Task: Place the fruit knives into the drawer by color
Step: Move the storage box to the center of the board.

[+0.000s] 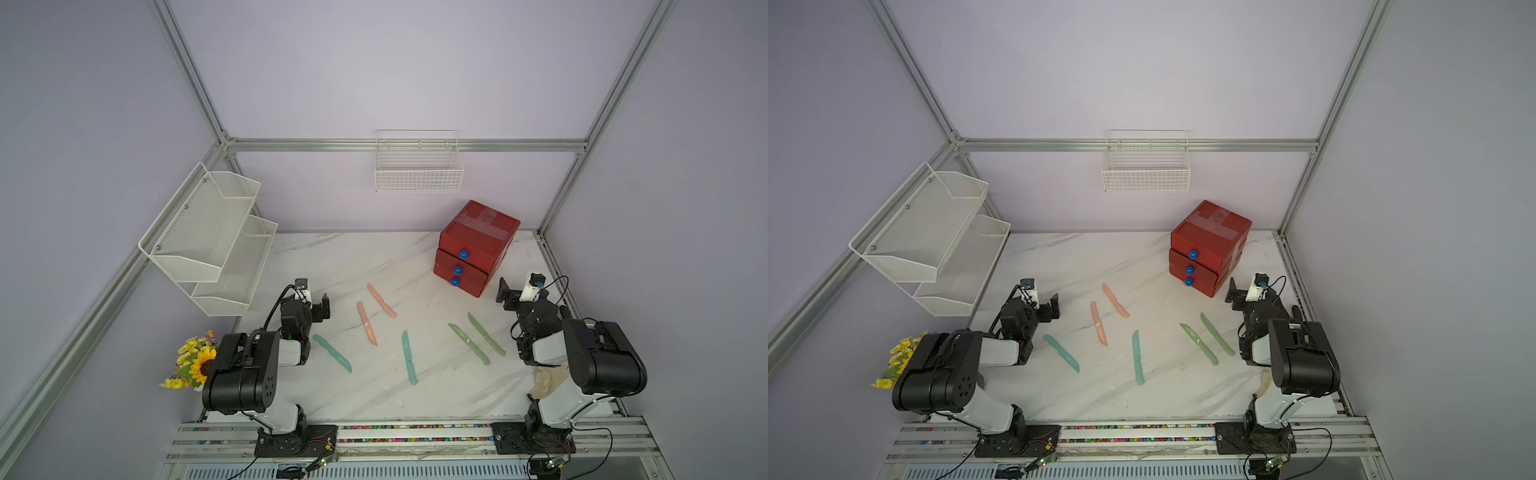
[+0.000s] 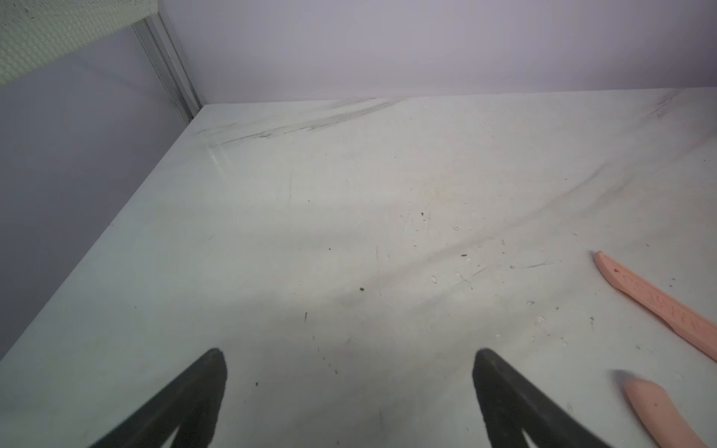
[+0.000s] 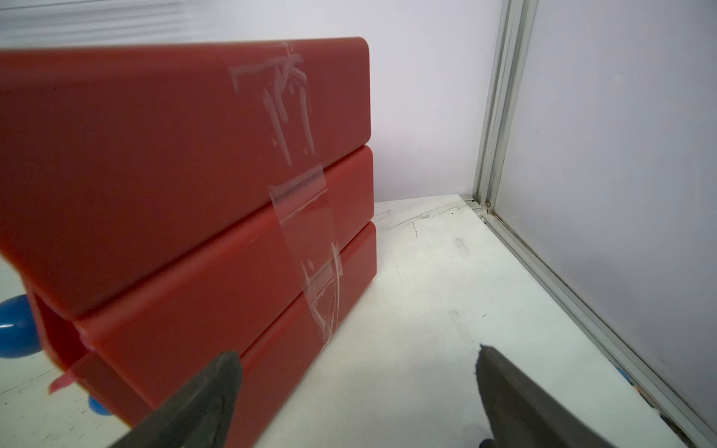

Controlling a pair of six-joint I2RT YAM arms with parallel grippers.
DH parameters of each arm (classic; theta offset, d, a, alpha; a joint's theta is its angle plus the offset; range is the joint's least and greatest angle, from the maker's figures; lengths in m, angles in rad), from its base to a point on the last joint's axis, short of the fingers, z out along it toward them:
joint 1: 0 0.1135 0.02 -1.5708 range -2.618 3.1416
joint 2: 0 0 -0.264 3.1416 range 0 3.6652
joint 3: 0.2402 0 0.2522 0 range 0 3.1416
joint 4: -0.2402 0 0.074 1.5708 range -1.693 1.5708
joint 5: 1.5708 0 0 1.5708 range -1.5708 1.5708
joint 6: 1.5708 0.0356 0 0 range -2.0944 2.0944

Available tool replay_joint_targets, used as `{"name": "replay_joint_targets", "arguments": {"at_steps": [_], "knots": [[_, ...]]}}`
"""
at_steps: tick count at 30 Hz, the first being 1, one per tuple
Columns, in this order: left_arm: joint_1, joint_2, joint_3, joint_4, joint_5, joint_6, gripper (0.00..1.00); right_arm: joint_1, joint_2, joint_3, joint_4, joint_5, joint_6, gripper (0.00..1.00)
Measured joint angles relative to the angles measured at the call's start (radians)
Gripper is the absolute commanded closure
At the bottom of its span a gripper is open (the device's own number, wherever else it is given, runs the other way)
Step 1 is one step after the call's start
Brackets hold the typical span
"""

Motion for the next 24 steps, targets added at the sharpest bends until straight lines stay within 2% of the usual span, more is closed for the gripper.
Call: {"name": "replay_joint_targets", "arguments": {"at_steps": [24], "knots": [[0.000,0.000,0.000,0.018,0.000,-0.003,0.00,0.003,0.000,0.000,0.000,0.001,0.000,0.03]]}}
